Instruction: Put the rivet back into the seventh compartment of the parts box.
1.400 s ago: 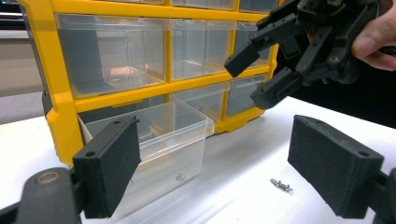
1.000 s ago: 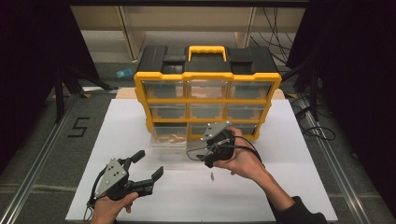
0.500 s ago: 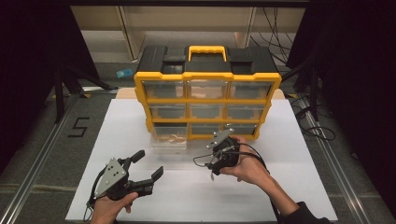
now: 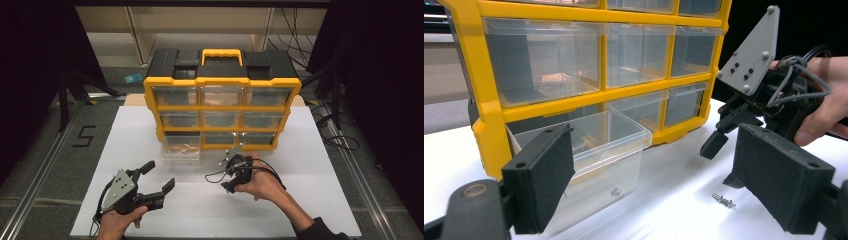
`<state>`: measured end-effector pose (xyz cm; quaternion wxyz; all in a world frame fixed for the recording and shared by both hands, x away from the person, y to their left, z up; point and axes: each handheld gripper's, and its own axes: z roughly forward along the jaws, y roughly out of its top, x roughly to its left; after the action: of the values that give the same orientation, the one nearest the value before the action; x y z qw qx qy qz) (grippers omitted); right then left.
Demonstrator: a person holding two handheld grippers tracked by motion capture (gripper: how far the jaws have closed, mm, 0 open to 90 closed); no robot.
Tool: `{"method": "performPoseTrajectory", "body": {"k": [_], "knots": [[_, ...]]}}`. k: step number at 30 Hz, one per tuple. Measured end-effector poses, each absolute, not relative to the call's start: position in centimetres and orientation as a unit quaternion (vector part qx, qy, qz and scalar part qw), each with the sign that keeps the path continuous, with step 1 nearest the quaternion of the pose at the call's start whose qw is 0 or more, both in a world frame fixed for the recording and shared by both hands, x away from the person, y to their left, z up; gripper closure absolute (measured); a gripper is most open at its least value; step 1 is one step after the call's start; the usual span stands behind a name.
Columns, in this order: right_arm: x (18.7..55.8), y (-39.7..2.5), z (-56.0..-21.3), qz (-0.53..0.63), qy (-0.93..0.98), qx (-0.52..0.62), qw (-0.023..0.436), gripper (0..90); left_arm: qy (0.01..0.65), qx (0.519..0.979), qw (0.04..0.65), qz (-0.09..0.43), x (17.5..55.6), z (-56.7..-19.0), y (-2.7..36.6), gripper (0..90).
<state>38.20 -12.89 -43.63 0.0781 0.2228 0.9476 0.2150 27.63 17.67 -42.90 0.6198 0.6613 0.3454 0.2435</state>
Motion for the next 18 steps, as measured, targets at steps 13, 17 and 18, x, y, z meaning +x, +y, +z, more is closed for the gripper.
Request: {"method": "performPoseTrajectory", "body": {"k": [13, 17, 18], "knots": [[38.6, -12.3, -45.5, 0.173, 0.951, 0.252, 0.038, 52.8, 0.345, 0.663, 0.618, 0.243, 27.6, -42.9, 17.6, 16.5], [38.7, -12.3, -45.8, 0.167, 0.951, 0.259, 0.031, 55.8, 0.345, 0.663, 0.618, 0.243, 27.6, -42.9, 17.6, 16.5], [38.7, -12.3, -45.9, 0.167, 0.952, 0.255, 0.033, 57.1, 0.344, 0.664, 0.618, 0.243, 27.6, -42.9, 17.6, 16.5]]}}
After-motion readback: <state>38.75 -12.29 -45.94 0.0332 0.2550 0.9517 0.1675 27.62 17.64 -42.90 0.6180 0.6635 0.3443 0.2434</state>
